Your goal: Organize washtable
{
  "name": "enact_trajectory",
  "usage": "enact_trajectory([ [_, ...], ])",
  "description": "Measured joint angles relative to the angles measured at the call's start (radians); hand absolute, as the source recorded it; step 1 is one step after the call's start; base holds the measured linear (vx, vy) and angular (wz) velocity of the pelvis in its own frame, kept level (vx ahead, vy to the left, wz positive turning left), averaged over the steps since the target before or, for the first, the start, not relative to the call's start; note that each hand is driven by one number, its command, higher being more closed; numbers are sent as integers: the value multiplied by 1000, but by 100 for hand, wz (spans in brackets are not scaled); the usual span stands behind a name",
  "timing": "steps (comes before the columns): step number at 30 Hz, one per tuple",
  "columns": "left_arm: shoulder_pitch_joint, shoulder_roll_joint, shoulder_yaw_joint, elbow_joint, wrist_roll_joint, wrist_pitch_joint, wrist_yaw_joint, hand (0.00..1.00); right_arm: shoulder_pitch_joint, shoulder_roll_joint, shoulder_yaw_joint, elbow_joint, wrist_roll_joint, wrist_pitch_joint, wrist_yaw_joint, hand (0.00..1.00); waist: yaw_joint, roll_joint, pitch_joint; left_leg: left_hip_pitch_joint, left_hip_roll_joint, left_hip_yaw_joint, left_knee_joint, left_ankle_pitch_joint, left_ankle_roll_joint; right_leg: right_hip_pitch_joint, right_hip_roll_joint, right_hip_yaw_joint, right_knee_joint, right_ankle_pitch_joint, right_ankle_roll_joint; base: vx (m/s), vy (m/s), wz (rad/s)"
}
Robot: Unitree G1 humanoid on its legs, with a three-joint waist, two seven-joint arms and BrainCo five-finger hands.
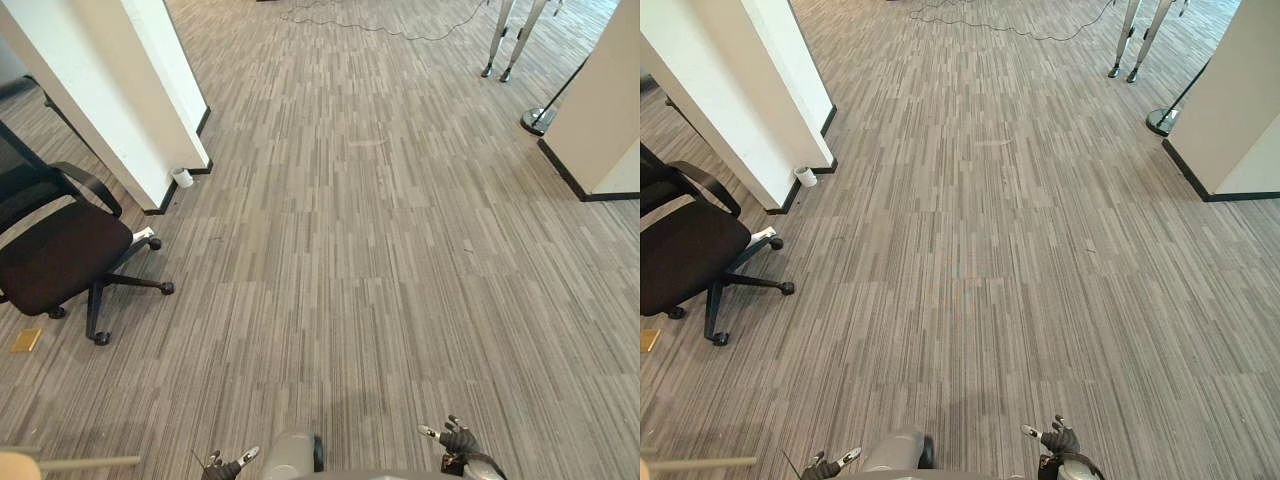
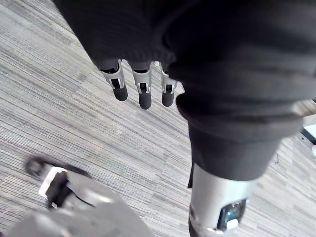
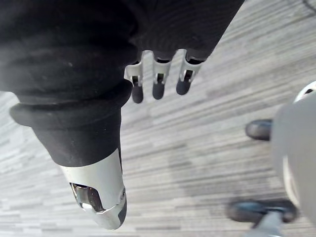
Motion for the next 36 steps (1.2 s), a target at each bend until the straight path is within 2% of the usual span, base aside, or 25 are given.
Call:
enact_trajectory([
  [1, 1, -3, -1, 0, 1, 2, 0, 0, -2, 2, 1, 0, -1, 1, -1, 0, 4, 4, 2, -21, 0, 5, -64, 28, 6, 10, 2, 3, 5, -26, 10, 565, 185, -45],
  [2, 28, -8, -2, 1, 1, 2, -1, 0, 0, 6, 12, 1, -9, 2, -1, 0, 31, -13, -6, -39, 1, 24, -64, 140, 45, 36, -5, 49, 10, -68, 24, 489, 188, -65],
  [3, 51, -4, 2, 1, 1, 2, -1, 0, 3, 17, 28, 1, -10, 2, -1, 0, 50, -34, -20, -40, -1, 46, -40, 140, 89, 43, -17, 70, 9, -82, 12, 670, 190, -82],
  [4, 77, 20, 5, 2, 2, 0, -2, 0, 13, 40, 44, 1, -17, 0, 2, 0, 53, -84, -52, -45, -14, 78, -6, 71, 112, 24, -46, 108, 54, -89, 5, 730, 166, -52],
  [6, 75, 32, 7, 6, 1, 3, -2, 0, 17, 49, 48, -5, -19, -7, 4, 0, 60, -105, -41, -6, -25, 102, 21, 11, 147, -64, -77, 180, 294, -44, 80, 692, 186, -29],
  [7, 70, 39, 10, 16, -16, 5, -2, 0, 23, 52, 40, -4, -18, -8, 5, 0, 67, -119, -17, 74, -40, 125, 14, -26, 165, -143, -104, 227, 561, 41, 160, 778, 233, -14],
  [8, 63, 44, 8, 21, -20, 11, -1, 0, 36, 50, 36, -1, -18, -8, 6, 0, 62, -119, -1, 172, -59, 131, -2, -56, 176, -210, -118, 247, 812, 128, 207, 774, 210, -8],
  [10, 63, 41, 10, 21, -17, 18, -2, 0, 51, 32, 35, 0, -21, -14, 12, 0, 43, -87, 10, 330, -63, 123, -70, -72, 181, -290, -122, 205, 1009, 129, 173, 666, 132, -5],
  [11, 50, 39, 11, 20, -15, 23, -2, 0, 59, 17, 34, -1, -30, -17, 19, 0, 40, -74, 6, 426, -63, 103, -149, -72, 180, -350, -118, 149, 1019, 106, 132, 582, 81, -6],
  [12, 36, 37, 11, 19, -14, 23, -2, 0, 63, 11, 32, 0, -38, -17, 21, 0, 37, -69, 2, 464, -62, 91, -190, -72, 180, -386, -117, 119, 998, 94, 113, 560, 43, 18],
  [15, -15, 33, 6, 4, 6, 18, -1, 0, 54, 13, 15, -21, -32, -21, 27, 0, -6, -66, 2, 598, -45, 52, -316, -75, 145, -510, -121, -26, 638, 64, 62, 553, -8, 39],
  [18, -40, 22, -8, -1, 24, 11, 0, 0, 55, 18, -3, -35, -30, -18, 25, 0, -9, -62, 2, 705, -19, 1, -360, -113, 75, -541, -76, -27, 117, 207, 36, 585, -108, 44],
  [19, -45, 18, -9, 0, 24, 11, 0, 0, 54, 18, -10, -35, -29, -17, 25, 0, -8, -62, 2, 728, -13, -13, -365, -121, 60, -546, -70, -18, 79, 233, 28, 812, -235, 57],
  [20, -42, 14, -10, 3, 25, 10, 2, 0, 51, 19, -16, -36, -29, -15, 25, 0, -15, -54, -3, 762, 8, -64, -353, -133, 38, -557, -52, 2, 98, 347, -11, 764, -273, 62],
  [21, -38, 10, -14, 4, 26, 9, 2, 0, 50, 17, -20, -35, -33, -12, 25, 0, -16, -34, -19, 757, 43, -114, -308, -131, 31, -560, -38, -8, 158, 419, -18, 778, -284, 58],
  [22, -35, 7, -8, 9, 30, 9, 1, 0, 43, 12, -23, -33, -38, -12, 25, 0, -11, -9, -23, 742, 65, -135, -254, -122, 11, -558, -31, -26, 205, 380, -7, 777, -278, 44],
  [23, -45, -12, 11, 7, 33, 8, -2, 0, 38, 0, -28, -31, -40, -11, 23, 0, -6, -7, -21, 686, 72, -152, -114, -31, -17, -552, -35, -42, 282, 313, -22, 589, -215, 23],
  [24, -58, -22, 35, -3, 33, 8, 0, 0, 34, -6, -30, -32, -36, -12, 25, 0, -10, -4, -4, 655, 57, -154, -29, 55, 20, -556, -52, -50, 352, 289, -45, 681, -320, 3],
  [25, -44, -27, 51, -9, 32, 9, 5, 0, 25, -22, 0, -38, -40, -18, 24, 0, -4, 9, 6, 594, 65, -108, 153, 312, 79, -530, -19, -83, 392, 235, -22, 602, -400, -40],
  [26, -3, -10, 48, -15, 32, 6, 2, 0, 28, -14, 43, -34, -51, -12, 22, 0, 6, 4, -12, 524, 91, -55, 316, 369, 83, -413, 28, -92, 256, 174, -112, 720, -467, -60],
  [27, -8, -12, 44, -13, 31, 6, 2, 0, 27, -29, 39, -25, -56, -11, 23, 0, 19, 37, -5, 473, 119, -47, 407, 264, 78, -379, 54, -95, 251, 168, -101, 730, -352, -59],
  [28, -7, -13, 19, -19, 31, 4, 1, 0, 2, -33, 38, 26, -55, -7, 12, 0, 25, 44, -1, 310, 114, -64, 511, 122, 57, -303, 75, -89, 211, 130, -105, 776, -226, -26],
  [31, 10, -17, -2, -31, 23, 2, -6, 0, -5, -12, 40, 44, -55, 8, 3, 0, 39, 5, 21, 129, 71, -22, 400, 9, 57, -137, 71, -67, 110, 96, -72, 624, -106, -13],
  [35, 49, -19, -8, -22, 23, 3, -14, 0, -2, -8, 74, 44, -58, 8, 2, 0, 57, -1, 20, 19, 17, 5, -81, 50, 20, 30, 73, -38, 12, 15, -16, 584, 6, -22],
  [36, 64, -16, -9, -16, 24, 5, -18, 0, -4, -10, 92, 53, -64, 7, 2, 0, 76, -13, 14, 13, 11, 12, -179, 157, 45, 69, 67, -9, -1, -21, 0, 729, 145, -60],
])
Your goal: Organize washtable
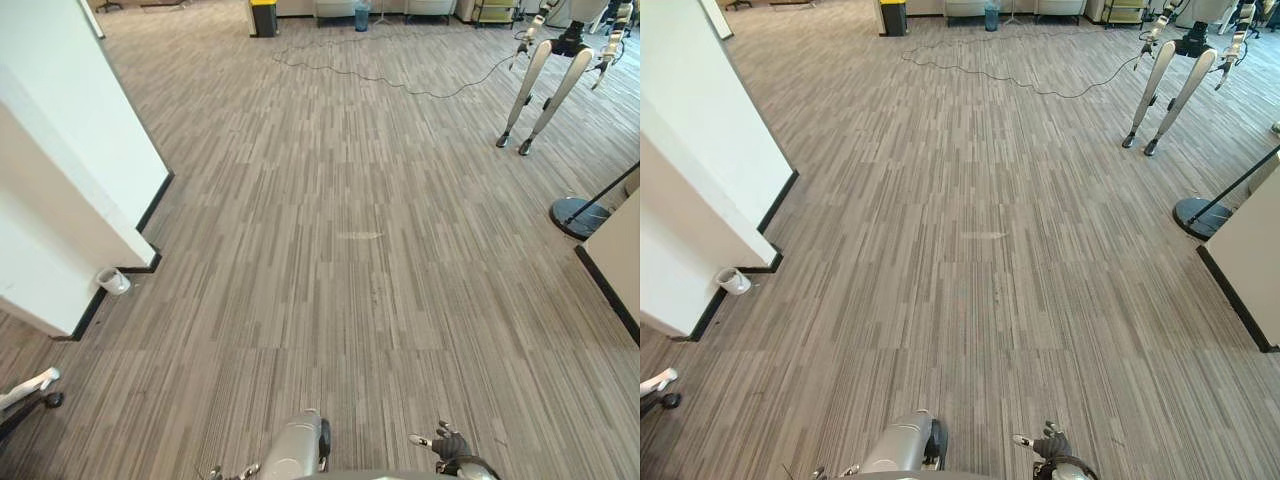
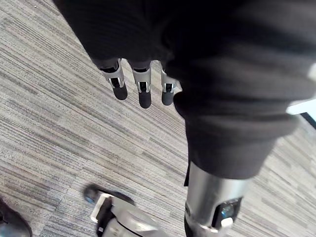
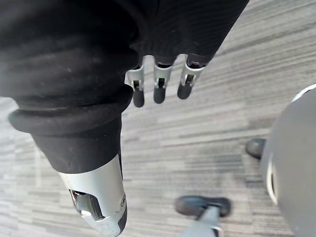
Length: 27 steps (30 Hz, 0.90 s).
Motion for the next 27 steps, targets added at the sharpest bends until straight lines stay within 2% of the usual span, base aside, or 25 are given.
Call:
enact_trajectory([
  [1, 36, 9, 1, 10, 0, 0, -2, 0, -6, 11, 21, 29, -13, -1, 2, 0, 21, -26, -31, 8, -17, 28, -1, 106, 55, 20, -19, 45, -10, -21, 6, 760, 161, -60],
  [2, 41, 26, -3, 21, 1, -1, -3, 0, -4, 18, 22, 42, -19, -2, 2, 0, 25, -50, -43, 2, -31, 35, 13, 91, 80, 18, -29, 68, -6, -22, 5, 952, 192, -32],
  [3, 39, 55, -21, 43, 2, -1, -4, 0, -10, 20, 15, 51, -33, -6, 4, 0, 25, -81, -55, 4, -62, 40, 45, 41, 115, -43, -67, 132, 148, -8, 13, 797, 161, 5],
  [4, 37, 61, -20, 50, 1, -1, -4, 0, -9, 20, 7, 52, -36, -6, 3, 0, 25, -88, -51, 25, -72, 47, 49, 17, 121, -80, -81, 158, 260, 1, 32, 919, 203, 25],
  [5, 36, 78, -31, 67, 1, 1, -1, 0, -6, 19, 1, 61, -55, -7, 4, 0, 18, -100, -42, 85, -102, 49, 45, -29, 137, -163, -108, 207, 517, 78, 141, 582, 152, 27],
  [6, 35, 87, -41, 81, 1, 3, -3, 0, -7, 16, 2, 73, -65, -8, 5, 0, 9, -104, -41, 121, -116, 48, 43, -53, 143, -203, -119, 230, 644, 150, 197, 698, 153, 38],
  [7, 36, 94, -46, 94, 2, 12, -4, 0, -7, 9, 13, 93, -71, -10, 7, 0, -7, -101, -39, 195, -135, 37, 40, -90, 151, -266, -131, 234, 862, 231, 261, 669, 112, 37],
  [8, 36, 99, -59, 97, 3, 20, -3, 0, -5, 4, 13, 105, -70, -16, 13, 0, -19, -93, -33, 261, -144, 26, 23, -103, 155, -300, -144, 209, 983, 238, 247, 655, 90, 43],
  [10, 17, 100, -68, 97, 11, 28, -4, 0, -5, -25, 7, 90, -63, -40, 25, 0, -43, -53, -16, 434, -146, -32, -64, -104, 155, -363, -151, 132, 1093, 209, 190, 589, 32, 48],
  [11, -8, 100, -72, 95, 11, 26, -4, 0, -2, -31, -8, 77, -63, -47, 25, 0, -53, -51, -16, 502, -141, -69, -118, -104, 155, -408, -153, 93, 1061, 176, 135, 473, 3, 53],
  [12, -20, 101, -77, 95, 11, 23, -3, 0, -2, -30, -22, 71, -61, -48, 24, 0, -60, -45, -19, 532, -137, -74, -150, -105, 152, -431, -155, 82, 1011, 154, 106, 409, -25, 57],
  [13, -47, 99, -77, 88, 12, 19, -4, 0, -2, -30, -36, 59, -60, -48, 24, 0, -69, -49, -19, 573, -129, -99, -196, -125, 140, -489, -157, 73, 890, 133, 74, 381, -82, 52],
  [14, -67, 100, -75, 70, 23, 17, -3, 0, -2, -26, -37, 42, -55, -47, 23, 0, -75, -62, -11, 597, -127, -116, -221, -142, 134, -543, -163, 72, 748, 124, 68, 461, -113, 48],
  [16, -76, 93, -73, 55, 33, 17, 0, 0, 3, -20, -54, 23, -51, -44, 22, 0, -87, -60, -10, 622, -105, -136, -225, -173, 121, -560, -161, 53, 479, 141, 58, 476, -158, 29],
  [17, -82, 88, -72, 49, 41, 15, 2, 0, 5, -17, -64, 19, -49, -43, 20, 0, -86, -58, -10, 656, -85, -145, -230, -202, 111, -560, -151, 47, 267, 187, 57, 497, -169, 17],
  [18, -85, 85, -72, 49, 44, 15, 4, 0, 7, -15, -74, 18, -41, -42, 18, 0, -86, -58, -10, 685, -69, -150, -247, -220, 102, -560, -148, 45, 140, 231, 57, 543, -203, 11],
  [19, -83, 83, -71, 49, 46, 15, 6, 0, 11, -13, -77, 13, -29, -39, 18, 0, -86, -53, -12, 717, -50, -154, -277, -235, 93, -558, -140, 43, 47, 271, 64, 572, -239, 23],
  [20, -71, 80, -70, 50, 46, 14, 6, 0, 19, -5, -90, -5, -20, -39, 16, 0, -95, -49, -16, 763, -25, -176, -291, -246, 87, -557, -131, 38, 28, 301, 60, 717, -320, 34],
  [21, -73, 81, -68, 51, 43, 9, 5, 0, 20, 5, -110, -1, -19, -37, 13, 0, -96, -53, -18, 767, -7, -208, -218, -246, 87, -552, -120, 38, 77, 398, 27, 633, -298, 35],
  [22, -72, 78, -66, 51, 42, 8, 5, 0, 22, 5, -111, 0, -20, -37, 12, 0, -95, -47, -23, 753, 3, -225, -162, -244, 84, -546, -111, 36, 92, 432, 21, 673, -331, 27],
  [23, -74, 64, -45, 54, 39, 9, 5, 0, 23, 1, -113, -1, -20, -38, 14, 0, -93, -17, -36, 679, 26, -242, 15, -222, 47, -536, -88, 15, 134, 423, 18, 691, -342, 21],
  [24, -88, 38, 0, 47, 36, 8, 5, 0, 23, -20, -108, -5, -21, -37, 23, 0, -87, -4, -36, 570, 43, -232, 248, -101, -11, -500, -63, -2, 139, 370, 3, 694, -338, 13],
  [25, -91, 27, 20, 43, 34, 9, 5, 0, 24, -22, -97, -7, -22, -35, 23, 0, -80, 5, -30, 521, 49, -214, 349, 4, -11, -470, -53, -2, 129, 351, -2, 683, -310, 1],
  [26, -86, 9, 40, 36, 29, 8, 6, 0, 20, -31, -64, -11, -24, -22, 21, 0, -68, 18, -10, 435, 92, -171, 538, 94, -1, -385, -26, -1, 86, 322, -24, 526, -221, -2],
  [27, -90, 8, 37, 36, 28, 9, 6, 0, 17, -33, -61, -9, -31, -16, 20, 0, -63, 27, -3, 389, 112, -158, 610, 42, 16, -333, -13, -5, 62, 310, -30, 743, -286, 3],
])
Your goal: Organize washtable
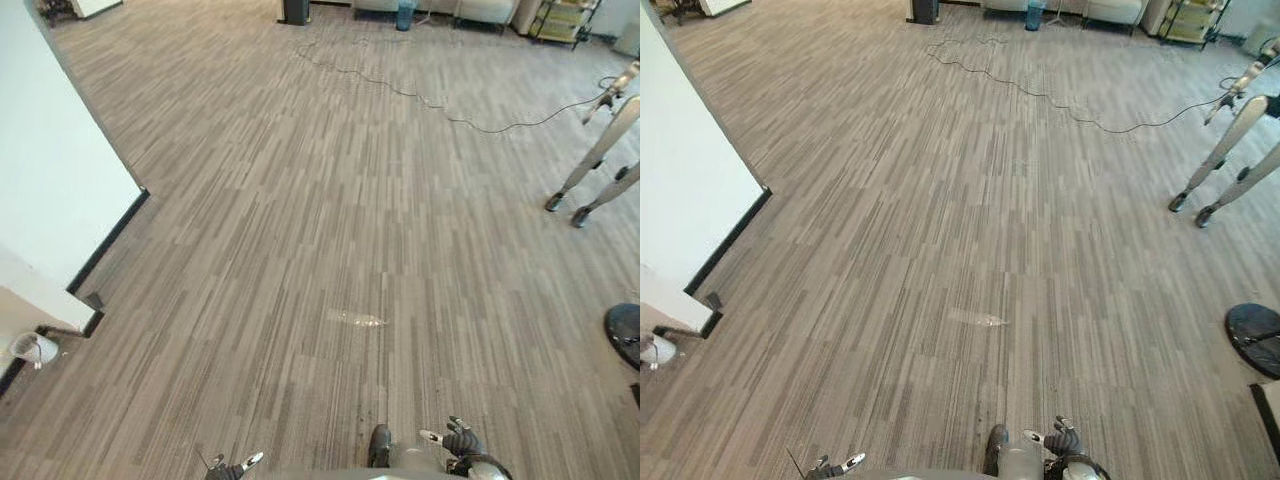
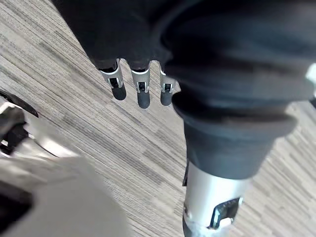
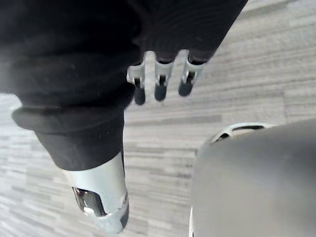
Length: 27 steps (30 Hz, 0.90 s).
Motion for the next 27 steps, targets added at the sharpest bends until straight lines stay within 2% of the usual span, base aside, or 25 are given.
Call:
enact_trajectory([
  [1, -1, 5, -23, -2, -3, -1, -2, 0, -7, 1, 14, 36, -4, 11, 0, 0, 12, -5, 3, -76, -1, 20, 56, -81, 5, 85, 6, -4, -47, -12, -10, 695, -255, 11],
  [2, 4, 9, -48, -19, -11, -6, -3, 0, -16, 5, 29, 61, -3, 18, -1, 0, 29, -11, 4, -135, -8, 58, 25, -138, -3, 162, 4, -4, -93, -12, -10, 673, -233, 6],
  [3, 7, 12, -66, -22, -14, -10, -3, 0, -17, 5, 37, 63, -2, 19, -3, 0, 35, -13, 5, -166, -18, 74, -16, -159, -9, 195, 0, -1, -115, -13, -9, 510, -122, -3],
  [4, 14, 19, -93, -29, -21, -17, -3, 0, -29, 7, 39, 71, -1, 19, -5, 0, 37, -13, 5, -221, -45, 90, -148, -182, -26, 252, -7, 4, -150, -22, 4, 495, -60, -17],
  [5, 22, 25, -111, -32, -21, -20, -3, 0, -33, 14, 49, 53, -1, 16, -5, 0, 41, -17, 4, -257, -71, 122, -318, -175, -28, 292, -16, 1, -174, -74, 34, 478, -31, -16],
  [6, 21, 25, -114, -28, -21, -20, -3, 0, -35, 13, 51, 45, -1, 15, -5, 0, 37, -5, 4, -271, -77, 118, -411, -169, -32, 311, -10, -3, -183, -92, 49, 462, 24, -4],
  [7, 24, 26, -124, -15, -21, -18, -4, 0, -28, 3, 51, 44, -1, 12, -6, 0, 34, 12, 0, -277, -92, 96, -567, -121, -36, 335, 2, -14, -183, -124, 56, 367, 64, -3],
  [8, 42, 37, -126, -4, -20, -16, -8, 0, -16, 14, 63, 48, -2, 14, -14, 0, 56, -9, -4, -259, -122, 76, -634, 36, 8, 372, -10, 8, -182, -165, 62, 532, 99, -2],
  [9, 55, 58, -121, 1, -20, -13, -9, 0, -15, 31, 79, 53, -2, 14, -19, 0, 62, -47, -18, -247, -158, 89, -658, 32, 15, 382, -37, 28, -187, -179, 72, 604, 58, 16],
  [10, 58, 76, -120, 3, -19, -11, -8, 0, -18, 33, 92, 61, -3, 10, -19, 0, 56, -92, -32, -259, -174, 93, -626, 20, 48, 381, -58, 51, -192, -167, 69, 720, 84, 38],
  [11, 58, 80, -116, 7, -18, -9, -9, 0, -26, 33, 92, 68, -4, 11, -19, 0, 58, -94, -29, -284, -170, 109, -563, 6, 61, 383, -60, 75, -182, -146, 91, 658, 94, 37],
  [12, 70, 78, -90, 16, -18, -7, -10, 0, -24, 40, 90, 66, -6, 10, -18, 0, 85, -101, -22, -312, -178, 173, -468, -20, 64, 382, -83, 122, -99, -136, 103, 456, 138, 15],
  [13, 78, 70, -75, 19, -19, -5, -9, 0, -8, 37, 85, 64, -10, 8, -17, 0, 85, -94, -40, -281, -173, 168, -519, -12, 70, 367, -84, 126, -31, -144, 115, 362, 143, 2],
  [14, 103, 51, -74, 21, -19, -4, -9, 0, 11, 30, 80, 59, -14, 2, -17, 0, 86, -59, -55, -225, -166, 154, -571, -78, 95, 323, -76, 123, 109, -147, 120, 350, 174, 12],
  [15, 111, 61, -73, 34, -23, 3, -11, 0, 20, 32, 76, 68, -13, 0, -15, 0, 79, -75, -54, -157, -206, 169, -619, -108, 106, 244, -120, 160, 356, -155, 166, 387, 153, 12],
  [16, 110, 75, -78, 42, -23, 5, -12, 0, 24, 38, 76, 68, -14, 1, -14, 0, 77, -83, -50, -128, -226, 171, -640, -117, 110, 193, -144, 185, 478, -130, 192, 426, 119, 16],
  [17, 105, 88, -75, 41, -21, 14, -12, 0, 23, 37, 75, 56, -13, 0, -7, 0, 57, -101, -50, -70, -247, 173, -663, -123, 121, 107, -178, 198, 667, -119, 175, 391, 75, 5],
  [19, 98, 90, -76, 40, -21, 15, -16, 0, 23, 31, 65, 55, -12, -4, 3, 0, 42, -80, -39, 42, -248, 174, -731, -129, 119, 33, -197, 165, 755, -161, 124, 383, 85, -2],
  [20, 84, 89, -76, 39, -21, 12, -25, 0, 21, 31, 55, 55, -12, -7, 4, 0, 30, -79, -43, 104, -238, 168, -777, -126, 114, 19, -196, 115, 693, -201, 105, 246, 48, 0],
  [21, 70, 89, -76, 39, -21, 11, -30, 0, 19, 33, 51, 55, -13, -8, 4, 0, 29, -79, -44, 129, -230, 166, -792, -126, 110, 12, -196, 86, 641, -215, 90, 348, 7, 10],
  [23, 25, 75, -86, 23, -29, -6, -30, 0, 19, 39, 36, 55, -10, -9, 4, 0, 25, -85, -47, 168, -203, 151, -809, -140, 81, -33, -191, 20, 396, -224, 83, 317, -70, 14],
  [24, 17, 77, -101, 21, -29, -9, -29, 0, 17, 39, 35, 56, -10, -9, 4, 0, 23, -85, -47, 173, -196, 146, -813, -144, 74, -41, -188, 17, 334, -216, 77, 284, -119, 18],
  [25, 14, 78, -123, 13, -29, -14, -25, 0, 12, 39, 35, 57, -10, -6, 3, 0, 17, -87, -50, 181, -190, 135, -817, -154, 57, -47, -176, 19, 200, -155, 74, 286, -145, 22],
  [26, 19, 87, -132, 0, -30, -19, -23, 0, 13, 48, 39, 60, -11, -2, 1, 0, 10, -107, -58, 189, -197, 117, -818, -166, 37, -47, -176, 38, 90, -12, 71, 291, -171, 24],
  [27, 21, 97, -136, -2, -33, -23, -19, 0, 15, 58, 39, 63, -11, 0, -1, 0, 7, -124, -62, 199, -210, 105, -821, -171, 29, -47, -182, 49, 68, 71, 73, 313, -231, 20],
])
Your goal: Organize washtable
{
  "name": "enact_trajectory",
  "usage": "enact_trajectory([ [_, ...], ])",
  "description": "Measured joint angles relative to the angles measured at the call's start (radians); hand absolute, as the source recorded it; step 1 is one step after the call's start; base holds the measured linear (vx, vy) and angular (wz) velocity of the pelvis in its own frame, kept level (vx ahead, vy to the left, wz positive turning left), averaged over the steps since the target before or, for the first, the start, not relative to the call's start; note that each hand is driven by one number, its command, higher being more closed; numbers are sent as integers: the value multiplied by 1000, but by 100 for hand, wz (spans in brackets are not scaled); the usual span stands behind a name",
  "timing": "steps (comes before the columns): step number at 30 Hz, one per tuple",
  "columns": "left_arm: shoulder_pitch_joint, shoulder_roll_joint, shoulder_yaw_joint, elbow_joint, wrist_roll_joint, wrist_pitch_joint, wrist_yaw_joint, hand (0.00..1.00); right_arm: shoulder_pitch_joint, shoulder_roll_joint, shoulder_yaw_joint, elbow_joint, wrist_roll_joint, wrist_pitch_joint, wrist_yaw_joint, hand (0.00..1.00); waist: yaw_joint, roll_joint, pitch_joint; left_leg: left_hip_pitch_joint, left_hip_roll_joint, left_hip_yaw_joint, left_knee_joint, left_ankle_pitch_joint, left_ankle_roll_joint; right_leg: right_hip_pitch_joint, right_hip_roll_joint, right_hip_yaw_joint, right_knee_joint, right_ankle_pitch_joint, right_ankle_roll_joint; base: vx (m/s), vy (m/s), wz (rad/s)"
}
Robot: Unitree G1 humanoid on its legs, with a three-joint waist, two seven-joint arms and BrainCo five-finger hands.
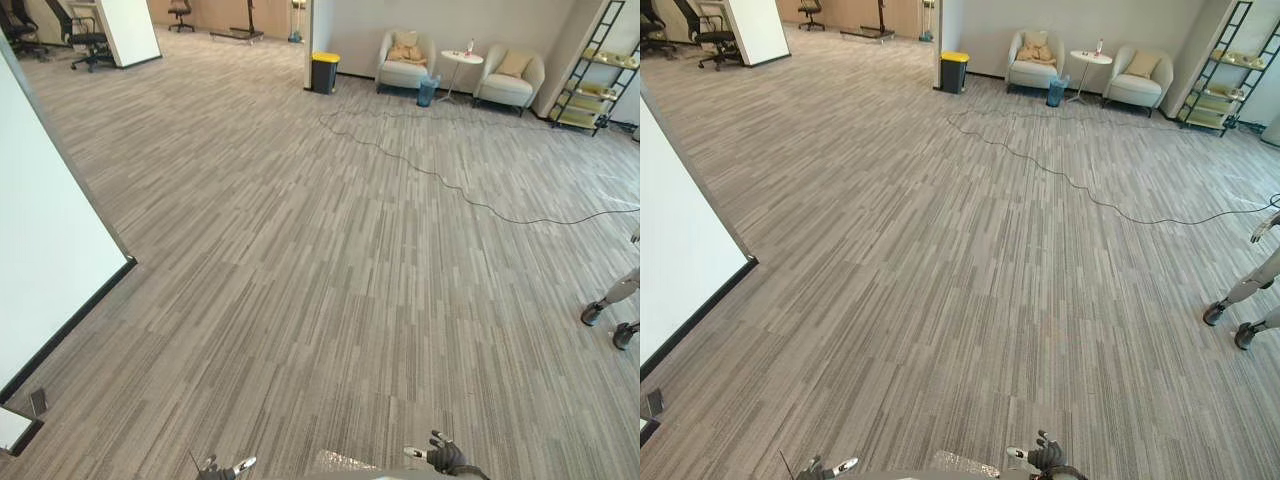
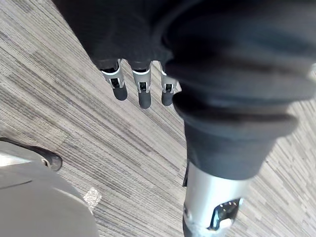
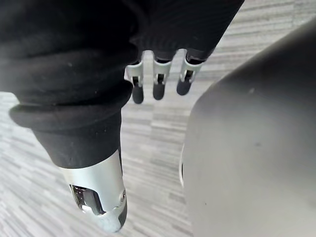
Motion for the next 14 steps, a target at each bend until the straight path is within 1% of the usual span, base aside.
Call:
enact_trajectory([
  [1, 0, -2, -13, 8, -7, 2, 13, 0, 2, -5, -1, 14, -2, 0, -3, 0, 3, 8, -14, 18, 9, -17, -7, -6, -9, 23, 11, 1, -12, -32, 36, 314, -252, 24],
  [2, 3, -19, -33, 8, -8, -4, 13, 0, 3, -20, 0, 20, -2, 1, -4, 0, 0, 28, -33, 27, 40, -47, -13, -5, -12, 70, 33, -27, -76, -23, 28, 312, -243, 25],
  [3, 6, -22, -50, 8, -8, -9, 12, 0, 4, -24, 1, 23, -3, 0, -5, 0, 0, 38, -35, 33, 45, -62, -18, -5, -12, 96, 45, -39, -117, -21, 28, 274, -199, 29],
  [4, 3, -21, -76, 9, -8, -18, 11, 0, 3, -35, 2, 34, -10, 0, -9, 0, 3, 50, -41, 36, 57, -73, -33, -6, -13, 137, 67, -52, -198, -9, 32, 250, -164, 18],
  [6, -4, -20, -114, 26, -10, -27, 10, 0, -2, -50, 9, 42, -13, 0, -16, 0, -1, 74, -46, 48, 68, -84, -49, 0, -22, 175, 90, -61, -282, 28, 27, 198, -120, 6],
  [9, -7, -6, -174, 43, -40, -34, 7, 0, -2, -66, 10, 56, -13, 0, -19, 0, -3, 82, -52, 56, 67, -110, -48, 4, -28, 234, 96, -70, -369, 57, 34, 65, -61, 5],
  [11, -8, -1, -186, 45, -48, -34, 5, 0, -3, -73, 10, 62, -12, 0, -20, 0, -1, 80, -52, 53, 57, -114, -53, 4, -28, 242, 99, -70, -398, 77, 37, -14, -16, 6],
  [12, -9, 7, -208, 52, -55, -34, -2, 0, -6, -74, 10, 64, -11, 0, -20, 0, -4, 80, -51, 52, 55, -115, -63, 4, -28, 237, 96, -69, -398, 81, 38, -34, -4, 2],
  [14, -13, 19, -217, 63, -56, -34, -13, 0, -12, -75, 10, 66, -11, 0, -20, 0, -6, 76, -50, 57, 52, -115, -75, 4, -28, 235, 92, -68, -402, 87, 42, -24, 4, 1],
])
